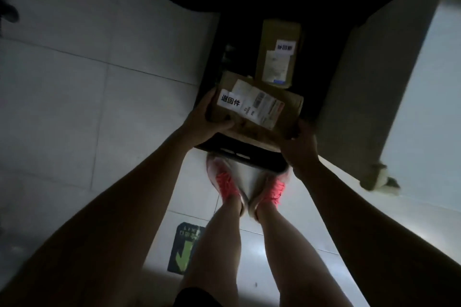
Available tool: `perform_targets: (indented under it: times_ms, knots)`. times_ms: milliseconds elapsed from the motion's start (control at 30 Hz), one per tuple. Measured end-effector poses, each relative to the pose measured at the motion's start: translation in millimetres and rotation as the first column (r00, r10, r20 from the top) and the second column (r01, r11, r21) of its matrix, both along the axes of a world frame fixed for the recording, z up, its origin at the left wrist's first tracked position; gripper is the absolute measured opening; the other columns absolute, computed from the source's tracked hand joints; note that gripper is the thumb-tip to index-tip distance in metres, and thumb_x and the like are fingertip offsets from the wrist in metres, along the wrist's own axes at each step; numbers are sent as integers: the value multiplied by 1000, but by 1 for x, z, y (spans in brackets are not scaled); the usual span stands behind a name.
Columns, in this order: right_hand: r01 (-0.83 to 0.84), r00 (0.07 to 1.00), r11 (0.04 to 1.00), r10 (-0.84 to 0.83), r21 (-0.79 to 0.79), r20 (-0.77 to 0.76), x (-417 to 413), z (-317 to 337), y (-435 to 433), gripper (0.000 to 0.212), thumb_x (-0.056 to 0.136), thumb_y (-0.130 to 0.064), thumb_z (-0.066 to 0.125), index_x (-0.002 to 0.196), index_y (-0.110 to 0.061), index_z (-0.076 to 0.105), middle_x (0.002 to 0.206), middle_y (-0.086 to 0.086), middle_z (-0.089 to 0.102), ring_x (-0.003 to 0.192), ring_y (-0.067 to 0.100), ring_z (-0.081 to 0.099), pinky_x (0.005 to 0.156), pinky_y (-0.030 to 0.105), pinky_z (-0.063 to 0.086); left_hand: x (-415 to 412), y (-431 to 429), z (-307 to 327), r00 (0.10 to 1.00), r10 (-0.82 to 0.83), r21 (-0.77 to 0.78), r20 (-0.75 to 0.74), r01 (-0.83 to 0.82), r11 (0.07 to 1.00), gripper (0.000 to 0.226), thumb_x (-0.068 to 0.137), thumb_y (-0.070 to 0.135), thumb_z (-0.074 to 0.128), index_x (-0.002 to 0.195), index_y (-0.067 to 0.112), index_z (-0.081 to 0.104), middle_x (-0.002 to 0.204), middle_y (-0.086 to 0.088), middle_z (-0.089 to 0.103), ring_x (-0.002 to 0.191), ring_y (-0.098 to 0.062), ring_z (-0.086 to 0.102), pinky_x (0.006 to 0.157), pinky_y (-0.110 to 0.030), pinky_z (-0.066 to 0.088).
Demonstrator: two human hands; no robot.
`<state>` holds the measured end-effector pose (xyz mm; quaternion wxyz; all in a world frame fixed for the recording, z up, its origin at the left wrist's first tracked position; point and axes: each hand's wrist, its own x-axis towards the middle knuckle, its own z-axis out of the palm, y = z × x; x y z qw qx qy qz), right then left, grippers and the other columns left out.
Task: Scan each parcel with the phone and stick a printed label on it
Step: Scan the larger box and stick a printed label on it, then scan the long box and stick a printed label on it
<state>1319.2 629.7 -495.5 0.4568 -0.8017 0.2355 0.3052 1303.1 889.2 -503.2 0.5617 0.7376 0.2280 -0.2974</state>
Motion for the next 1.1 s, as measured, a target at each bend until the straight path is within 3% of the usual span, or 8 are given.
perform_targets:
  times_ms: [167, 267, 500, 600, 667, 833, 933, 1100]
  knots:
    - [41, 999, 997, -40, -63, 18, -3, -85, 2, 75, 67, -43, 93, 133, -24, 62, 108, -11, 71, 93, 7, 67, 77, 31, 58, 11, -5, -87, 999, -34, 3, 10, 34, 999, 87, 79, 28, 84, 150, 40, 35, 132, 19, 62, 121, 3, 58, 91, -21, 55]
    - [-9, 1000, 992, 7, -127, -18, -12, -115, -6, 82, 69, -45, 91, 139, -19, 56, 121, -1, 70, 106, 19, 66, 86, 39, 58, 4, -16, -122, 997, -74, -29, -24, 73, 997, 95, 82, 21, 82, 156, 36, 25, 137, 13, 59, 123, 0, 57, 93, -19, 53]
    - [-142, 985, 983, 130, -114, -113, -23, -100, -21, 86, 80, -14, 85, 153, -19, 41, 133, 3, 67, 119, 24, 65, 99, 46, 55, -4, -22, -111, 974, -188, 85, -128, 199, 976, 110, 86, 15, 78, 159, 37, -2, 156, 2, 42, 140, -16, 43, 112, -34, 39]
    - [-189, 982, 972, 183, -140, -55, -18, -57, -16, 76, 80, -14, 83, 147, -21, 49, 131, 0, 68, 118, 21, 66, 93, 30, 54, -3, -20, -60, 969, -241, 261, -60, 248, 933, 99, 88, 26, 76, 160, 35, 8, 156, 2, 43, 141, -21, 43, 104, -26, 37]
    - [-212, 976, 960, 218, -184, 10, -10, -15, -9, 69, 82, -17, 80, 145, -19, 51, 132, 2, 68, 119, 21, 65, 90, 23, 51, 2, -19, -10, 953, -302, 384, 3, 278, 881, 92, 89, 35, 73, 160, 32, 14, 158, 1, 39, 144, -23, 39, 111, -35, 36]
    - [-343, 897, 898, 401, -276, 187, 19, 133, -3, 67, 83, -20, 78, 144, -15, 51, 138, 8, 62, 124, 28, 60, 99, 33, 49, 20, -12, 152, 877, -451, 648, 169, 246, 721, 80, 88, 42, 71, 155, 22, 31, 155, -8, 42, 146, -25, 31, 110, -40, 36]
    - [-370, 831, 853, 481, -369, 278, 33, 237, -16, 60, 82, -24, 75, 138, -20, 56, 137, 6, 60, 119, 32, 61, 88, 32, 48, 30, -13, 261, 801, -565, 760, 197, 239, 604, 74, 90, 44, 68, 152, 16, 38, 150, -11, 46, 141, -30, 38, 106, -43, 42]
    - [-349, 756, 731, 589, -586, 284, 31, 401, -63, 59, 86, -33, 69, 141, -26, 49, 149, -1, 49, 133, 27, 50, 102, 41, 48, 41, -43, 425, 718, -652, 865, 241, 146, 480, 73, 93, 56, 57, 152, 19, 38, 151, -8, 45, 141, -28, 40, 107, -43, 44]
